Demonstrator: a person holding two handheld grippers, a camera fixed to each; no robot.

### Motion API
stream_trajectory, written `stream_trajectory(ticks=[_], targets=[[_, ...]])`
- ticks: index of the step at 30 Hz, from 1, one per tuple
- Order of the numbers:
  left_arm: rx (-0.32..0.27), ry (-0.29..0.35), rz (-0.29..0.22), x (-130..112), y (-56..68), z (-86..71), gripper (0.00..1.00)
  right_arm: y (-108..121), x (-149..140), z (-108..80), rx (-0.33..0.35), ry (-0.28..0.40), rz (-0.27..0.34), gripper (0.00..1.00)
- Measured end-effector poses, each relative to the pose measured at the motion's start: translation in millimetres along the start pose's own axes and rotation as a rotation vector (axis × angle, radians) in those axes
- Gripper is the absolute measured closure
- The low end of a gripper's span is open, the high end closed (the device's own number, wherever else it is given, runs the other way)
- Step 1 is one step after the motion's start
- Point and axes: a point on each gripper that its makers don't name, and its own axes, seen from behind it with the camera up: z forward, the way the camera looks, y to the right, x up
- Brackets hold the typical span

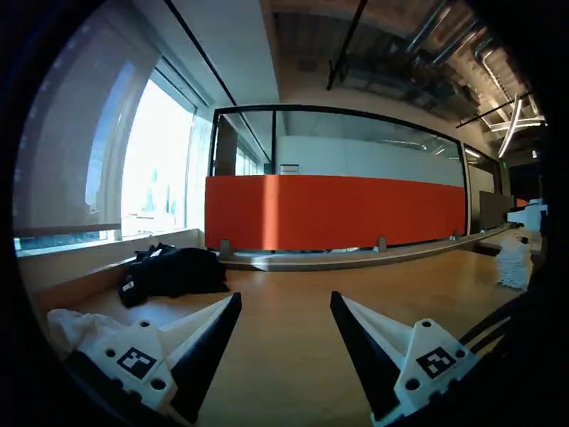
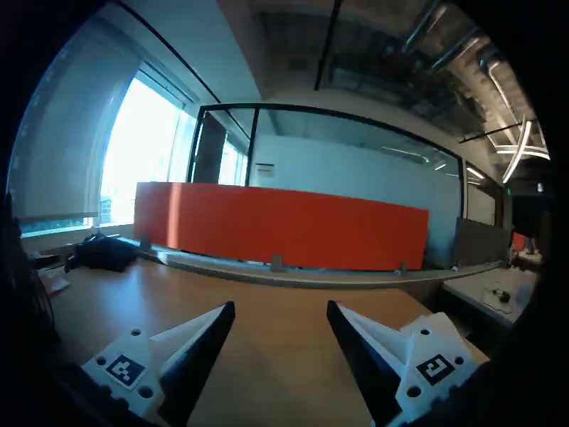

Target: Fold towel

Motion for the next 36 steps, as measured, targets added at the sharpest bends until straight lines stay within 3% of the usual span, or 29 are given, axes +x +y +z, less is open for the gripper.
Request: stream_trajectory(ticks=[9,21,36], targets=[[0.009,-0.001,-0.02,-12,-1.0,2.4,0.08,-3,-1,1.6,0.016,0.01,0.003,0.0],[-0.007,-0.024,0.015,-20,4.4,4.6,0.07,2,-4,0.5,0.018,0.013,0.014,0.0],[-0.008,-0.025,0.016,-20,3.2,5.0,0.07,5,-5,3.9,0.017,0.028,0.002,0.0]])
